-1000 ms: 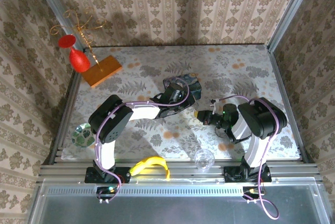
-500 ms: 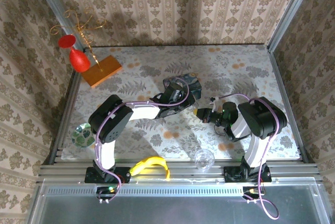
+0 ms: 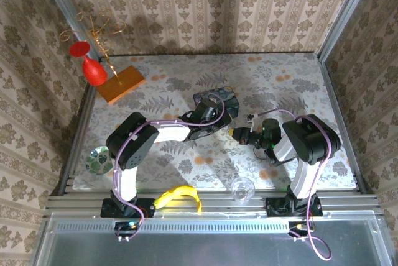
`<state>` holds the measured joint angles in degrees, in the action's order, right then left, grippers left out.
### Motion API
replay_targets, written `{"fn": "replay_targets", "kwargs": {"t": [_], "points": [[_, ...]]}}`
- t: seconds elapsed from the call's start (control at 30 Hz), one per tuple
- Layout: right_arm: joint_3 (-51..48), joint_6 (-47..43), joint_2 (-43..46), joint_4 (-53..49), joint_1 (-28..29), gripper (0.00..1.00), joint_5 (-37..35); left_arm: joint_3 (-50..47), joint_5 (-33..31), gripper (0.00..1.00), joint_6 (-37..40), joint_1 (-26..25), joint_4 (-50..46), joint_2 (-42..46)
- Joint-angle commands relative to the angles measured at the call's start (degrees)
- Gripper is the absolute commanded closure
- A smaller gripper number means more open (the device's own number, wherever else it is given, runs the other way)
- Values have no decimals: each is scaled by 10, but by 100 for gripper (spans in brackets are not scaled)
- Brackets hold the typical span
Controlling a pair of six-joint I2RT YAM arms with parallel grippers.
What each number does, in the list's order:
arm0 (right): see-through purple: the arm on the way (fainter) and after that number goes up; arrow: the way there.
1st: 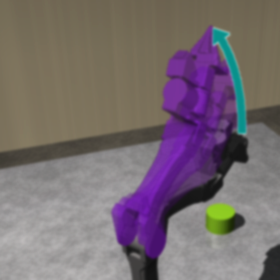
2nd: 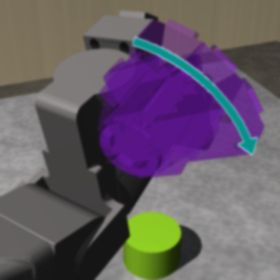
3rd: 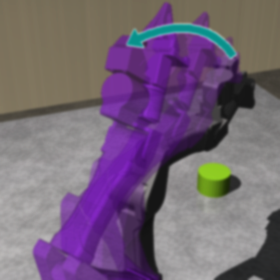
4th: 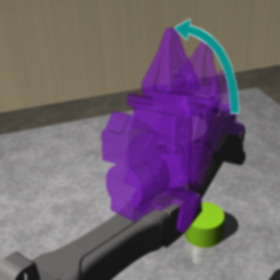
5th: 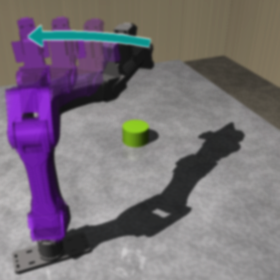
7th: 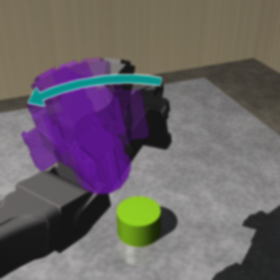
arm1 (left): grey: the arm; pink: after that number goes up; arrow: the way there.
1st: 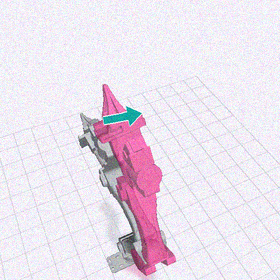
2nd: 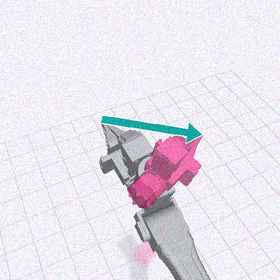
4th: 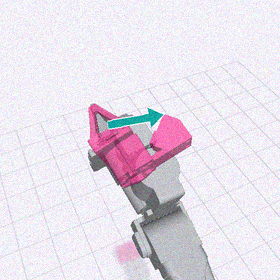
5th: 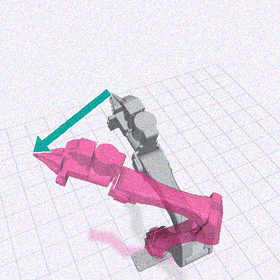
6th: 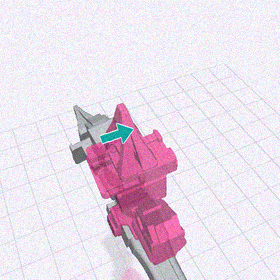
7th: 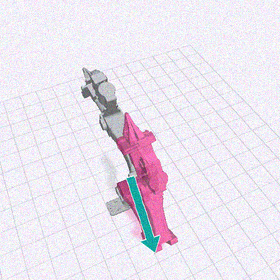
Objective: Unlock the padlock with the key
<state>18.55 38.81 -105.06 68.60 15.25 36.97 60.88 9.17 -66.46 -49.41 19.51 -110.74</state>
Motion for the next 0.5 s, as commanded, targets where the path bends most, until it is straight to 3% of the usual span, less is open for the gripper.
{"fn": "replay_targets", "kwargs": {"t": [0.0, 0.47], "points": [[19, -20, 15, -49, 2, 100, 3, 10, 23, 87, -3, -6, 16, -2], [63, -42, 87, -201, -6, 100, 11, 6, 39, 87, 17, -10, -1, 4]]}}
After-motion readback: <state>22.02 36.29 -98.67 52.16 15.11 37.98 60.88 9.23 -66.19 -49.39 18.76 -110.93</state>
